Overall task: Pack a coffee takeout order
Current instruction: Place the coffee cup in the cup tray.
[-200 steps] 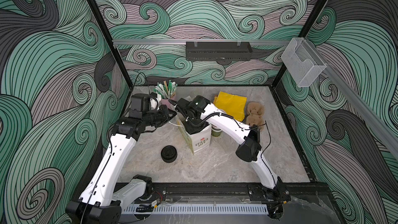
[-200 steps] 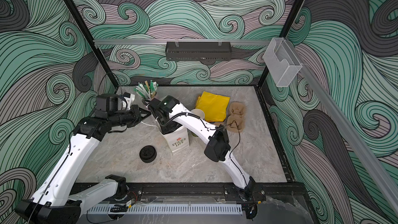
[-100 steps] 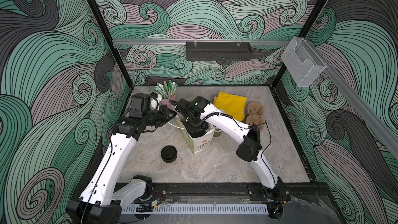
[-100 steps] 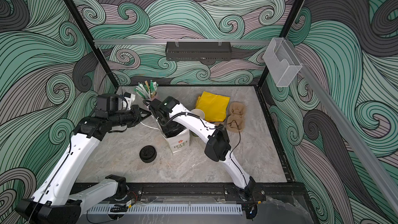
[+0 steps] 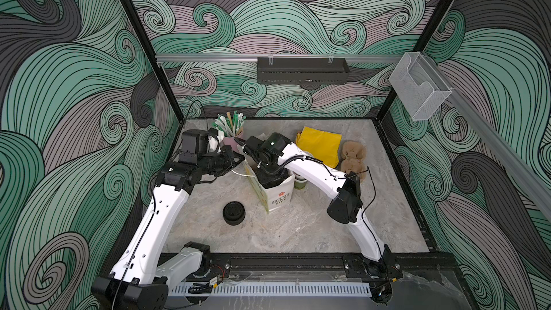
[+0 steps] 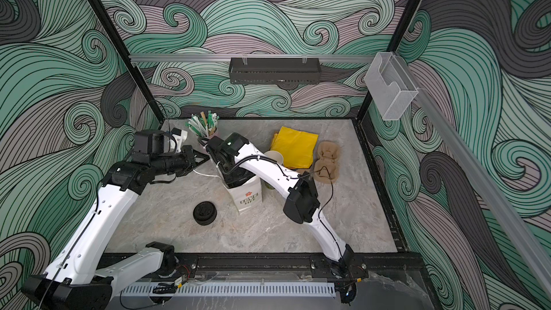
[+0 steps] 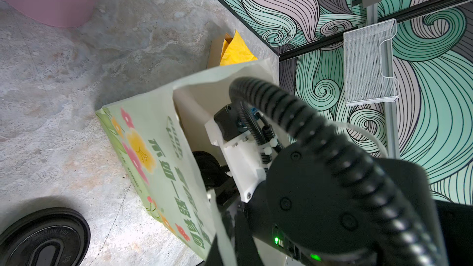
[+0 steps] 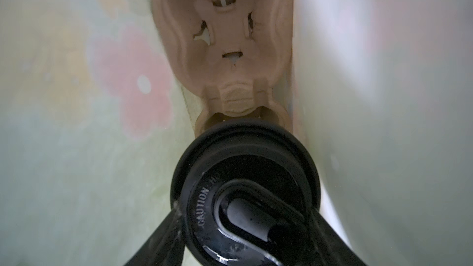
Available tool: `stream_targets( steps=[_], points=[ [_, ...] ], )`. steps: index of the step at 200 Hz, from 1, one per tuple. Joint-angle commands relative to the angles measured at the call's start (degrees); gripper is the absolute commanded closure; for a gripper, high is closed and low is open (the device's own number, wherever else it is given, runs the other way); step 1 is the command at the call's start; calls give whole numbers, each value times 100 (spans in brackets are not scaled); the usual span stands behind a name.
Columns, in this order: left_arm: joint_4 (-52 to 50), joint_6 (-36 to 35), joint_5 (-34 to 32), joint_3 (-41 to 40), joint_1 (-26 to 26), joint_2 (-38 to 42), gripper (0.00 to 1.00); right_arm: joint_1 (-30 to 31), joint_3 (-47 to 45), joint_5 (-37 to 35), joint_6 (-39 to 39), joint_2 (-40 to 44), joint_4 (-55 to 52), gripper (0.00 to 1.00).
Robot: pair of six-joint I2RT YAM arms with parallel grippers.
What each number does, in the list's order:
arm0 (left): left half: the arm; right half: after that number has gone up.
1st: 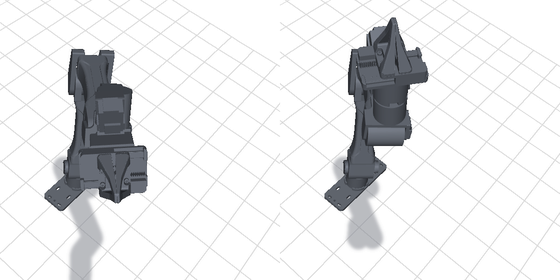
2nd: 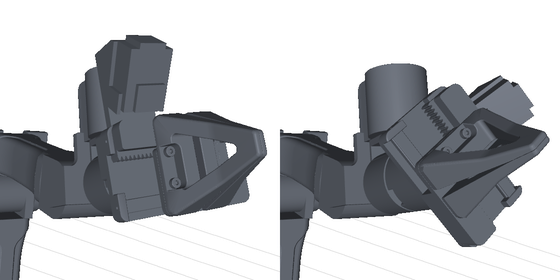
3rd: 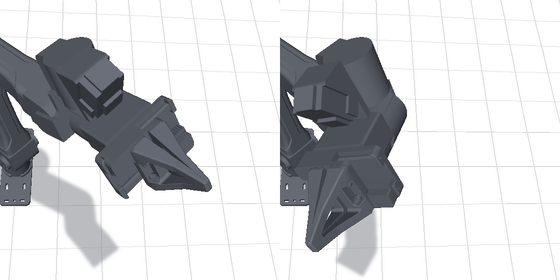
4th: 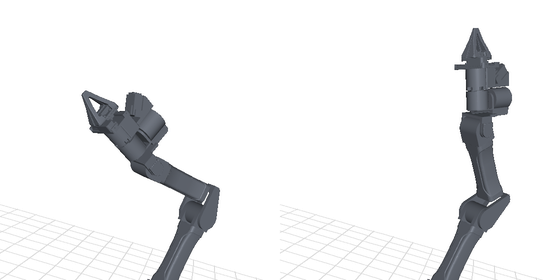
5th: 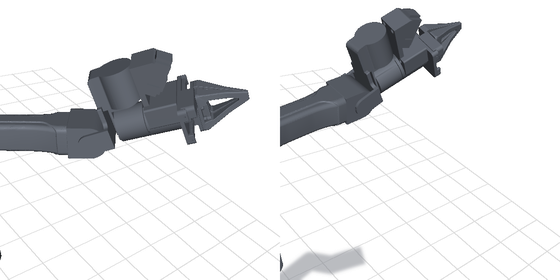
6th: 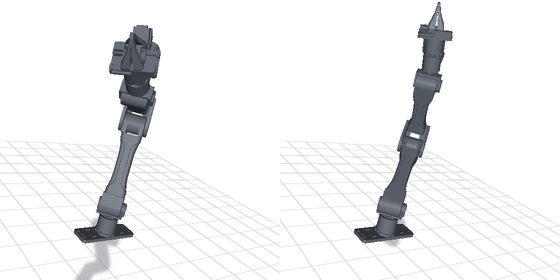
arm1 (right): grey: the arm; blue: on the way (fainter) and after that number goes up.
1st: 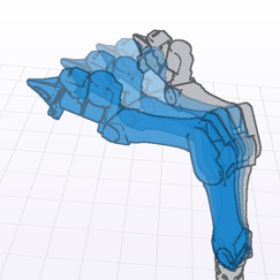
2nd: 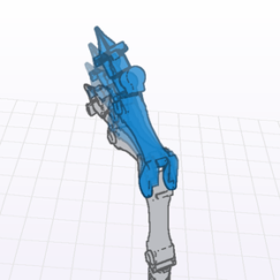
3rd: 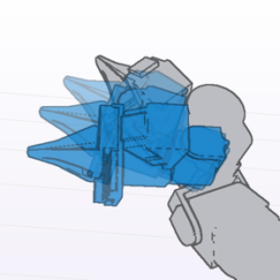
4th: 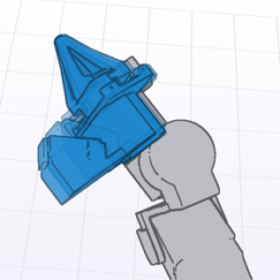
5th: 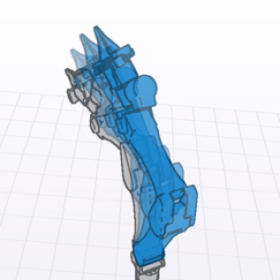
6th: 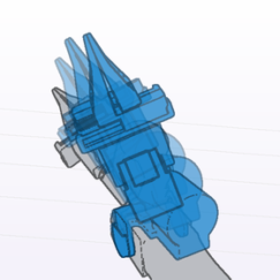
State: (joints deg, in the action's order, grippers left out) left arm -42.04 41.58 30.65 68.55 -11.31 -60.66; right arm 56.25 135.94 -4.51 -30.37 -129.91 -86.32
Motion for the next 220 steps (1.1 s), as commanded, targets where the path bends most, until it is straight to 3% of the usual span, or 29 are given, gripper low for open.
stream_targets(
  steps=[1, 220],
  points=[
    [-103, -98, 32, 237, 15, -42, 91, 8, 74, -59, -87, 238, -93, 43],
    [-166, -133, -20, 264, 23, -43, 92, -15, 225, -110, -120, 78, -110, 44]
  ],
)
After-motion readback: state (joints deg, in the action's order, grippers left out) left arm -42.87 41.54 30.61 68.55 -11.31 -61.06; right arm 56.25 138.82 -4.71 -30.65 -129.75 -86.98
